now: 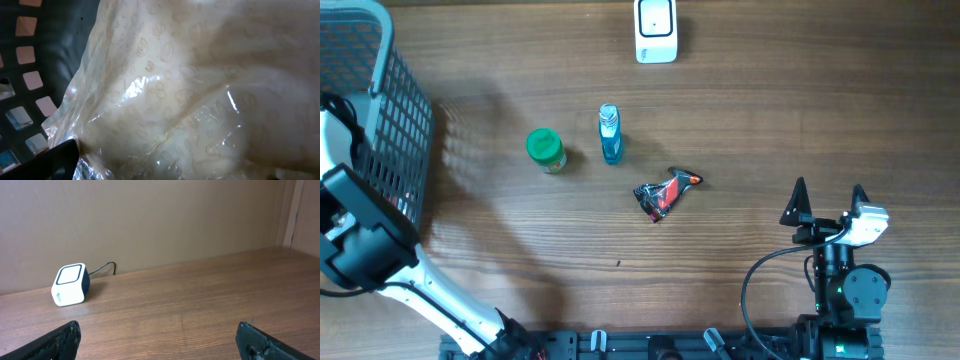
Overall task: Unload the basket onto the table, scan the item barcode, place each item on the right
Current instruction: 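Reach the left gripper into the basket toward the clear plastic bag, then grasp the PanTree bag inside the basket with the left gripper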
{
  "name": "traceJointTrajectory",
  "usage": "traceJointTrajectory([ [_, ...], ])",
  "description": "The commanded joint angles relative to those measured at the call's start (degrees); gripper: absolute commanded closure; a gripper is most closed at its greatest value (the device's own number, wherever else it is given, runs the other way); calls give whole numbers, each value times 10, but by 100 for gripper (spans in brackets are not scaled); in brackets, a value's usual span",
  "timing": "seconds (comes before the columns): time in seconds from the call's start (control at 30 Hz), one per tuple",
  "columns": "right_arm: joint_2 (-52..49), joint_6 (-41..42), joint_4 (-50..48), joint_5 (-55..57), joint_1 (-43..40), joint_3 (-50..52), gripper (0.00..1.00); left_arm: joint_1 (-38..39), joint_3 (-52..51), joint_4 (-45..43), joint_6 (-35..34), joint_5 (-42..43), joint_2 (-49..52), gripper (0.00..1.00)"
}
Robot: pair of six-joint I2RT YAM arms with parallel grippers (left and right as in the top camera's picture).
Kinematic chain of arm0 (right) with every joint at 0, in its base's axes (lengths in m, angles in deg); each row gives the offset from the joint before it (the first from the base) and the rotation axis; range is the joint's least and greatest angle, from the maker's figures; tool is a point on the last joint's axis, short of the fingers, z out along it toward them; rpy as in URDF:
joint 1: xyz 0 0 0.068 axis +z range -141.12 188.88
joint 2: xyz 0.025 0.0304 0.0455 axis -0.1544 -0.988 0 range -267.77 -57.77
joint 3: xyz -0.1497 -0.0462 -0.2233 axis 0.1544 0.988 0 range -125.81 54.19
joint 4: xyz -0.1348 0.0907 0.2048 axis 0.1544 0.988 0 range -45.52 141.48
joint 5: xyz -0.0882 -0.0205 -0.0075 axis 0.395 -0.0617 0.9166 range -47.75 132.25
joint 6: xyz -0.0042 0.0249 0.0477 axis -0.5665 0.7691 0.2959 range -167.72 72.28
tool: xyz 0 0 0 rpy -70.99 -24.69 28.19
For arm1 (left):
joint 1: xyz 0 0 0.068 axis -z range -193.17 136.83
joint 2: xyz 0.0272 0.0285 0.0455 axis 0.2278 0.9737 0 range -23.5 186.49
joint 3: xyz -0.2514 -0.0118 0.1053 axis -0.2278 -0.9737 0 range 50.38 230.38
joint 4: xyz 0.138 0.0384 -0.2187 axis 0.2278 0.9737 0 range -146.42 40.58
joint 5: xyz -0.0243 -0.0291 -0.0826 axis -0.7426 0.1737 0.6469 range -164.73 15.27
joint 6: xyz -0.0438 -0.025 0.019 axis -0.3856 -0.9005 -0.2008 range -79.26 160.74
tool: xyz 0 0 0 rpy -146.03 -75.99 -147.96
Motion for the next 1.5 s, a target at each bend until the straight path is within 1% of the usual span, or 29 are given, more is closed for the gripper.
traceJointTrajectory([
  [0.0,1,-11,-2,-8,2,1,0,-12,-34,-19,2,76,36,20],
  [0.07,1,-11,-2,-8,2,1,0,-12,-34,-25,2,90,36,41],
  [0.1,1,-11,-2,-8,2,0,0,-12,-34,-27,2,92,36,49],
  [0.17,1,-11,-2,-8,2,1,0,-12,-34,-28,2,91,36,50],
  [0.2,1,-11,-2,-8,2,1,0,-12,-34,-28,2,92,36,54],
  [0.33,1,-11,-2,-8,2,1,0,-8,-34,-19,2,91,35,55],
  [0.4,1,-11,-2,-8,2,1,0,-1,-34,-17,2,91,35,58],
  [0.43,1,-11,-2,-8,2,0,0,4,-34,-16,2,92,34,65],
  [0.47,1,-11,-2,-8,2,1,0,8,-33,-16,2,91,34,69],
  [0.5,1,-11,-2,-8,2,1,0,12,-32,-17,2,91,34,77],
  [0.53,1,-11,-2,-8,2,1,0,19,-30,-18,2,91,34,94],
  [0.57,1,-11,-2,-8,2,1,0,23,-28,-18,2,91,34,96],
  [0.77,1,-11,-2,-8,2,1,0,43,2,-5,2,91,27,96],
  [0.93,1,-11,-2,-8,2,0,0,49,97,63,2,90,16,96],
  [1.0,1,-11,-2,-8,2,1,0,49,168,107,2,92,9,96],
  [1.2,1,-11,-2,-8,2,1,0,48,377,191,2,166,-36,96],
  [1.27,1,-11,-2,-8,2,1,0,48,421,202,2,191,-52,96],
  [1.37,1,-11,-2,-8,2,1,0,48,456,203,2,234,-83,96],
  [1.47,1,-11,-2,-8,2,1,0,48,459,195,2,264,-126,96],
])
